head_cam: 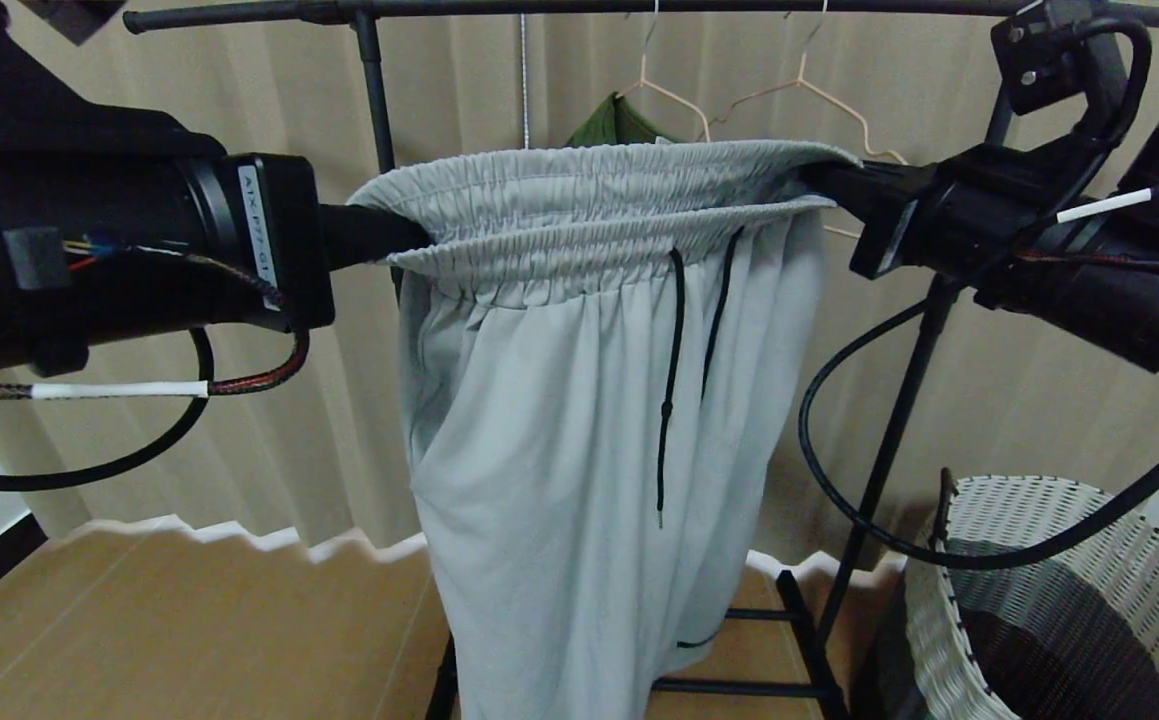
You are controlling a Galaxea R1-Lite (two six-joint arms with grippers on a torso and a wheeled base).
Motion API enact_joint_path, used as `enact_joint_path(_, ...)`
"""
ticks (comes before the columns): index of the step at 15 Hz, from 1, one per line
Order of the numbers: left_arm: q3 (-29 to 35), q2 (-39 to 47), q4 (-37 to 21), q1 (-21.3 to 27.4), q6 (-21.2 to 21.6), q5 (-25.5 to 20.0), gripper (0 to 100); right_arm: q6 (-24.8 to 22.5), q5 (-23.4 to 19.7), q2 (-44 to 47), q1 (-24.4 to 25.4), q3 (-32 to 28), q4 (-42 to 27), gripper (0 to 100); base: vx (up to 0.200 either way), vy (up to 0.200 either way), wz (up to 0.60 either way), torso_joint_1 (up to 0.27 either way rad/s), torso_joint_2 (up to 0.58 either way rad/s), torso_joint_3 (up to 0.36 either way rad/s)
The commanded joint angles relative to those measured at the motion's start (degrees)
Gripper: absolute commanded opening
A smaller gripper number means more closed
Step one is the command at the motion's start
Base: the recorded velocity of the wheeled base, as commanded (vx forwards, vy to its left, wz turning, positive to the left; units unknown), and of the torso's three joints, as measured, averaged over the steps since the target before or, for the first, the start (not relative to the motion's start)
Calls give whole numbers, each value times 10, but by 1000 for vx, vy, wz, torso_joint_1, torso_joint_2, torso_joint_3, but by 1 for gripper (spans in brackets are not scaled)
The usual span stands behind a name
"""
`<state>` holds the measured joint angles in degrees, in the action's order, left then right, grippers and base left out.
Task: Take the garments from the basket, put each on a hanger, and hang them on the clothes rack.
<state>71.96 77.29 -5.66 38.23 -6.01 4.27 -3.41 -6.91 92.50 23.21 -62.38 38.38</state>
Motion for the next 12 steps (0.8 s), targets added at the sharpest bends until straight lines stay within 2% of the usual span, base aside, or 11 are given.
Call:
enact_joint_path(1,1,8,3,-2,0,1,0,-1,6,-25,0,15,-8,0,0,0,0,0,0,0)
enact_joint_path(3,6,15,3,-2,0,5,0,-1,7,-54,0,40,-15,0,0,0,0,0,0,0)
enact_joint_path(4,18,31,5,-2,1,21,0,-2,6,-93,0,71,-30,0,0,0,0,0,0,0)
enact_joint_path(6,29,45,5,-3,1,35,0,-2,6,-123,0,88,-45,0,0,0,0,0,0,0)
enact_joint_path(7,44,67,13,-6,0,45,0,-2,5,-178,0,114,-84,0,0,0,0,0,0,0)
enact_joint_path(10,43,85,53,-17,1,46,0,-2,2,-238,3,147,-132,0,0,0,0,0,0,0)
enact_joint_path(12,44,97,57,-23,1,48,0,-2,0,-270,16,162,-147,0,0,0,0,0,0,0)
